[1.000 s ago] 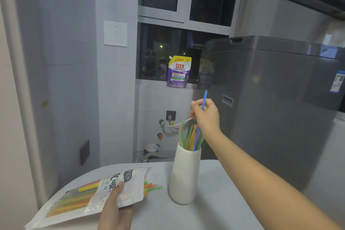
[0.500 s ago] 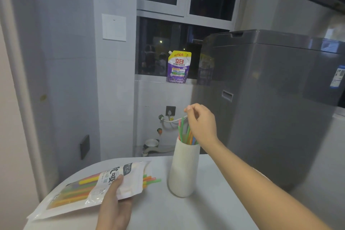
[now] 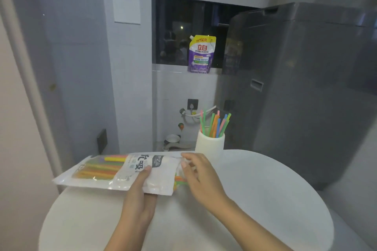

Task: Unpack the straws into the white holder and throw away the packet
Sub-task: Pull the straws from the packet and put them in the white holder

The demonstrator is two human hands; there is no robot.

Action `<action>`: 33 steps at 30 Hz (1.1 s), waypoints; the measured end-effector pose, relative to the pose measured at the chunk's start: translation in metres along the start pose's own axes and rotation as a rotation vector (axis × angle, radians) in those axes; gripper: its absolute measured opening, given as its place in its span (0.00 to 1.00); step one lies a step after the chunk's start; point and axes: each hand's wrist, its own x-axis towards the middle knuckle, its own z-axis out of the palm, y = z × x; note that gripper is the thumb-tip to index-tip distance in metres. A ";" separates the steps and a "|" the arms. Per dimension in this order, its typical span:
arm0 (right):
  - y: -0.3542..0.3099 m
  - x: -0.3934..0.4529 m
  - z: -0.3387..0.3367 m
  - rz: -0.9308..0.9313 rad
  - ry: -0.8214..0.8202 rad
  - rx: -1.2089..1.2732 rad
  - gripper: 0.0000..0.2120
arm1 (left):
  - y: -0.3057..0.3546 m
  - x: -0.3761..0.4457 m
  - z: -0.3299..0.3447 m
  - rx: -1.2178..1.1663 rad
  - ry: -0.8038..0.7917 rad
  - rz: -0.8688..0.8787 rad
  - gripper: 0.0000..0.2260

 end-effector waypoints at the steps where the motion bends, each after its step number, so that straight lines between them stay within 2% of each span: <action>1: 0.004 -0.003 0.005 0.091 -0.041 0.094 0.13 | -0.001 0.000 0.000 0.022 0.004 0.007 0.16; 3: 0.009 -0.008 0.010 0.261 -0.102 0.305 0.11 | -0.003 -0.001 0.000 0.077 0.004 0.041 0.18; 6: 0.019 -0.012 0.015 0.423 -0.124 0.569 0.12 | -0.007 -0.002 0.000 0.228 -0.012 0.162 0.14; 11: 0.022 -0.014 0.020 0.587 -0.120 0.758 0.14 | -0.009 -0.002 0.001 0.376 -0.057 0.304 0.23; 16: 0.024 -0.012 0.015 0.559 -0.194 0.609 0.17 | -0.011 0.003 -0.002 0.317 -0.021 0.299 0.21; 20: 0.026 -0.014 0.009 0.505 -0.168 0.635 0.10 | -0.011 0.005 -0.001 0.253 0.016 0.292 0.20; 23: 0.027 -0.017 0.006 0.441 -0.095 0.601 0.05 | -0.012 0.005 -0.002 0.232 0.024 0.270 0.20; 26: 0.031 -0.018 0.000 0.435 -0.002 0.564 0.06 | -0.012 0.005 -0.002 0.158 0.061 0.236 0.20; 30: 0.035 -0.017 -0.012 0.408 0.098 0.552 0.06 | -0.008 0.010 -0.007 -0.010 0.140 0.095 0.15; 33: 0.034 -0.019 -0.011 0.426 0.156 0.656 0.10 | -0.009 0.011 -0.007 -0.070 0.167 0.068 0.17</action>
